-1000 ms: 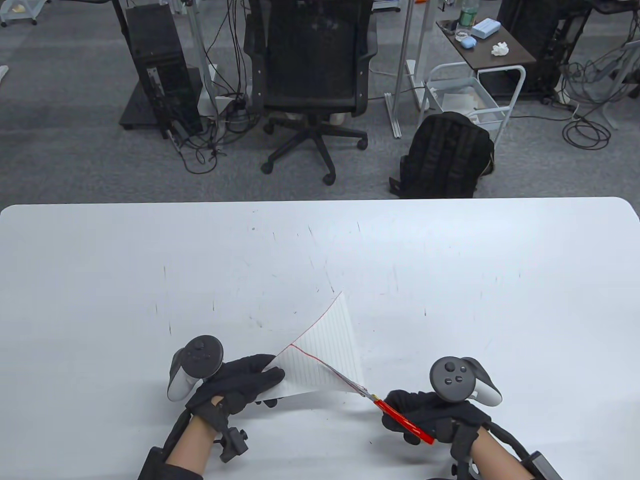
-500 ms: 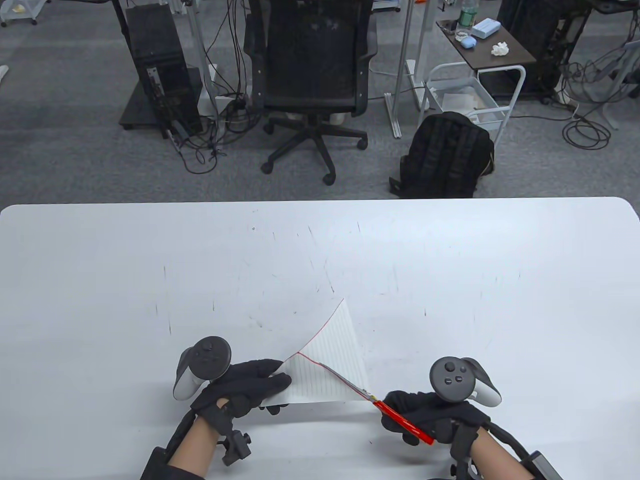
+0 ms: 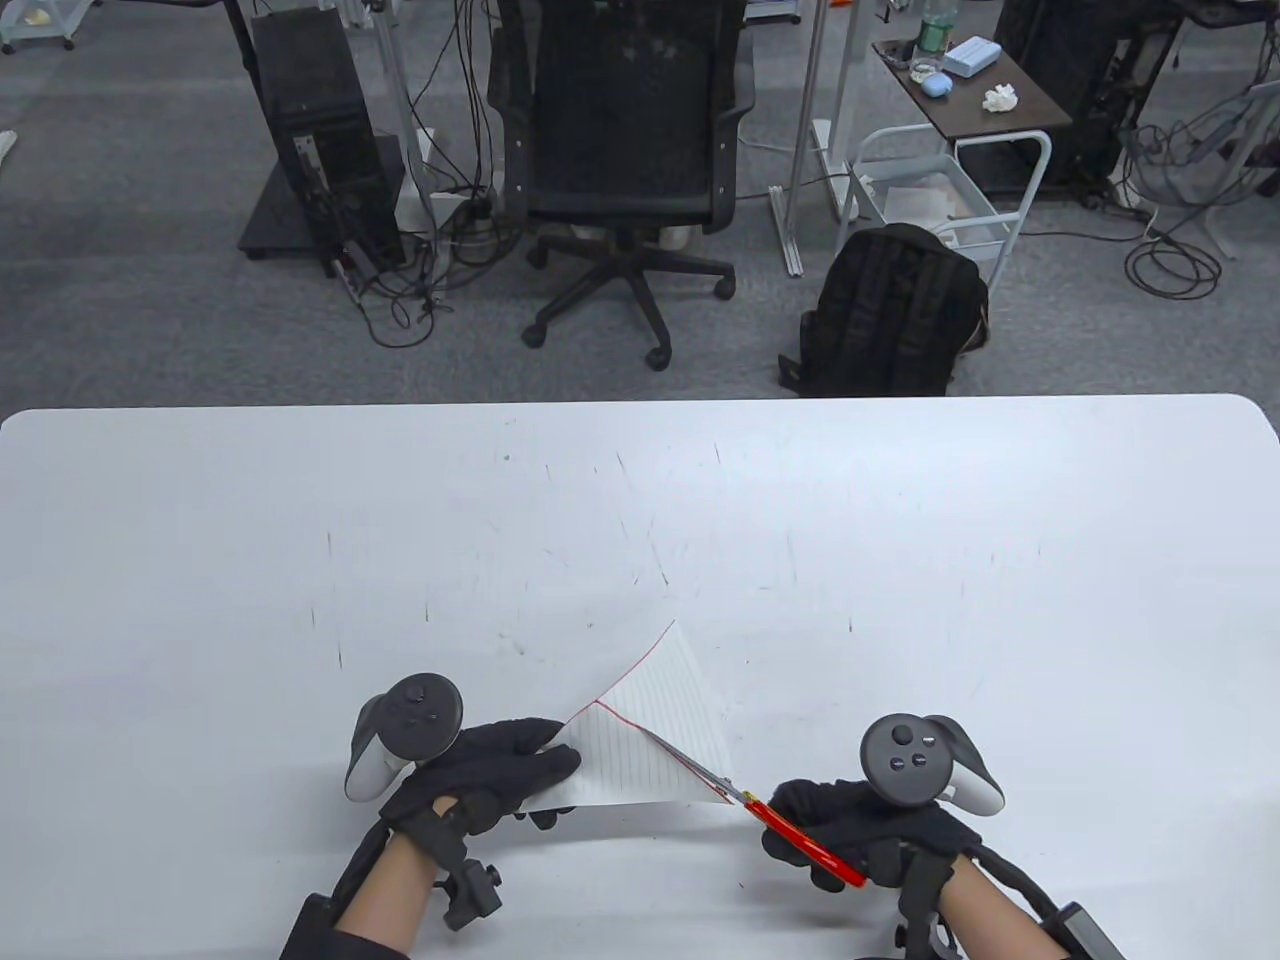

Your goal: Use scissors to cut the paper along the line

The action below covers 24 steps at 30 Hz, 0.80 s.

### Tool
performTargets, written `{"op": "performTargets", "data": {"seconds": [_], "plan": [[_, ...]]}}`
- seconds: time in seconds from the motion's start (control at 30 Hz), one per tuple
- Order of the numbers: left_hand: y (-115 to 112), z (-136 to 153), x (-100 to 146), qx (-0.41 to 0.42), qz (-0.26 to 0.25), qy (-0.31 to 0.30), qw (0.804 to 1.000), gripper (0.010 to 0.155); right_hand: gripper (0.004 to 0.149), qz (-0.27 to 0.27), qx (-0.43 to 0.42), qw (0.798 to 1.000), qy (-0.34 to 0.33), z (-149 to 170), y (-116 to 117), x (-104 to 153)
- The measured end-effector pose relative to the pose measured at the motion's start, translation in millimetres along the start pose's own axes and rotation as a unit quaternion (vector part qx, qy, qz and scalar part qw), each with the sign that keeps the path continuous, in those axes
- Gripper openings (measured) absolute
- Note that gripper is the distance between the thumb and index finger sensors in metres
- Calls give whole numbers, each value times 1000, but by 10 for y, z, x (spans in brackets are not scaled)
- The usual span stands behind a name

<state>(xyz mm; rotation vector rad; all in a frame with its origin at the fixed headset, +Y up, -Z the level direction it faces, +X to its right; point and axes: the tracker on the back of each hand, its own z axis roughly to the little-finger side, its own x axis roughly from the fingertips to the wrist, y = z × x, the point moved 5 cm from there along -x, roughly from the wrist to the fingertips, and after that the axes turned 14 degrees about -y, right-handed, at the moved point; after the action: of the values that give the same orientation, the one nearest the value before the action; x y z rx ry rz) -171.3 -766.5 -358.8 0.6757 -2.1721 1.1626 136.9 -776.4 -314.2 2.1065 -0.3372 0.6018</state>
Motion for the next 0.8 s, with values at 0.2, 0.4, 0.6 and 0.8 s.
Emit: {"op": "performTargets", "data": {"seconds": [0.2, 0.4, 0.6, 0.8], "plan": [[-5, -6, 4, 5, 3, 0, 1000, 38, 57, 3, 0, 1000, -2, -1, -5, 3], [-64, -2, -10, 22, 27, -1, 999, 38, 61, -28, -40, 999, -9, 0, 62, 7], [-118, -56, -44, 9, 44, -6, 999, 38, 62, -37, -38, 999, -9, -1, 93, -5], [-140, -93, -66, -7, 47, -7, 999, 38, 62, -34, -35, 999, -8, 1, 99, -12]]}}
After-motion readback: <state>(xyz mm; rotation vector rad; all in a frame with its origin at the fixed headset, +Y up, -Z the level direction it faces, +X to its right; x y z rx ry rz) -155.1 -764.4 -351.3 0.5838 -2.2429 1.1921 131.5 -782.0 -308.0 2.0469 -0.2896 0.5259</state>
